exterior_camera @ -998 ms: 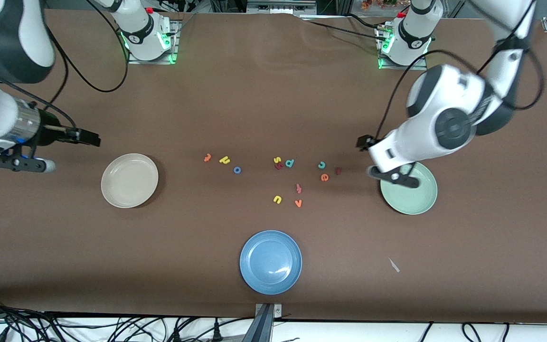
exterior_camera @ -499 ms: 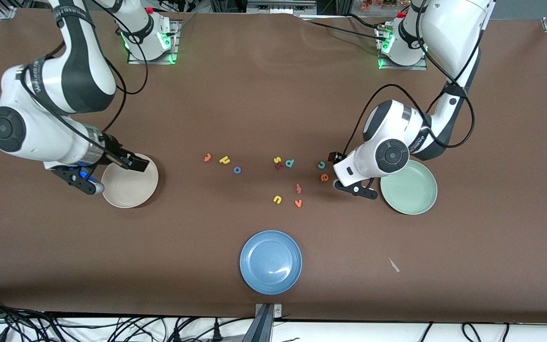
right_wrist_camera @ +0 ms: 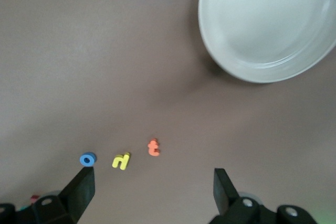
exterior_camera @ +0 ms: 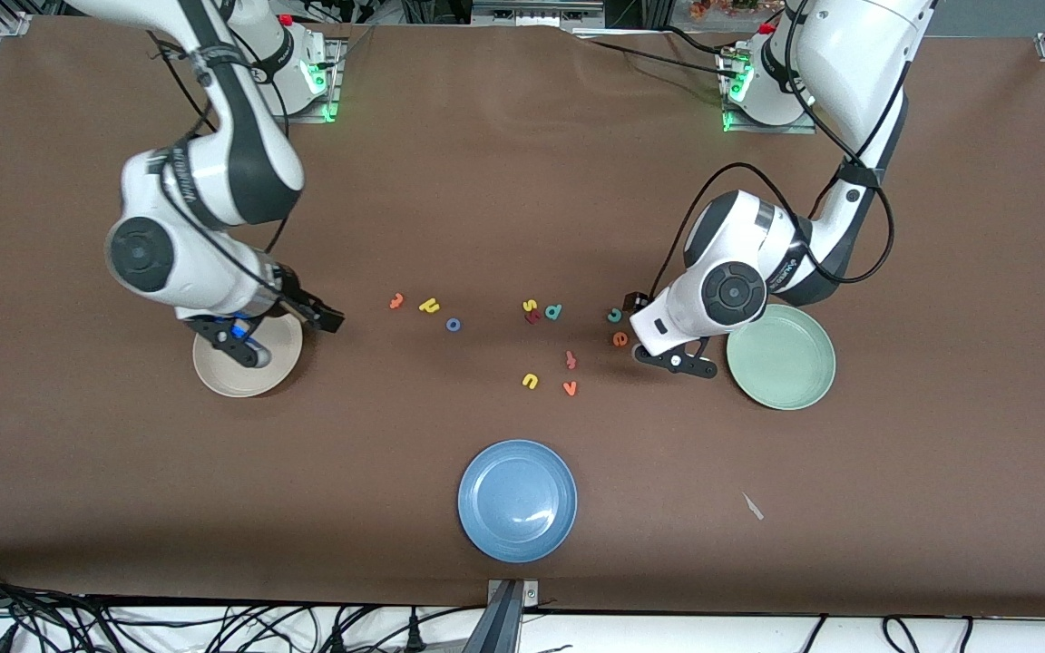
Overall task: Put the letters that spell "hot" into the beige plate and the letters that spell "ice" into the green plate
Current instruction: 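Pinch red l with the left gripper while the right gripper pinches orange t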
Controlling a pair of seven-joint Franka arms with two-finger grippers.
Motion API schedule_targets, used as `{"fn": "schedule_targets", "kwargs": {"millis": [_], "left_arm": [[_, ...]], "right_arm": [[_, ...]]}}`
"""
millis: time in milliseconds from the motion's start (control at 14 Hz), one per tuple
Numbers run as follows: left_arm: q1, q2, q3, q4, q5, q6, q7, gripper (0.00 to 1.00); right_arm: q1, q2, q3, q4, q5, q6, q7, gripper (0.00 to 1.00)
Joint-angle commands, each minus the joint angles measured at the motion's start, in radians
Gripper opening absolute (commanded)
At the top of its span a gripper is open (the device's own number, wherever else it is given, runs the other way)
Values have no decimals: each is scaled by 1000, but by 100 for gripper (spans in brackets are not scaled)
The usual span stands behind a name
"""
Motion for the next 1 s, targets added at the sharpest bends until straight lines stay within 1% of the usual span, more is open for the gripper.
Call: {"fn": "schedule_targets", "kwargs": {"millis": [0, 285, 356, 570, 927], "left_arm": [[-17, 1, 5, -3, 25, 15, -41, 97], [-17, 2, 5, -3, 25, 15, -45, 98], [-17, 2, 5, -3, 25, 15, -45, 98], [-23, 8, 5, -3, 25, 15, -45, 98], [-23, 8, 5, -3, 25, 21, -44, 98]], "right_arm": [[51, -53, 6, -179, 4, 202, 51, 100], [121, -53, 6, -347, 6, 483, 124, 100], [132, -46, 7, -371, 6, 529, 132, 100], [146, -35, 9, -405, 7, 566, 135, 100], [165, 25, 10, -413, 12, 640, 155, 100]]}}
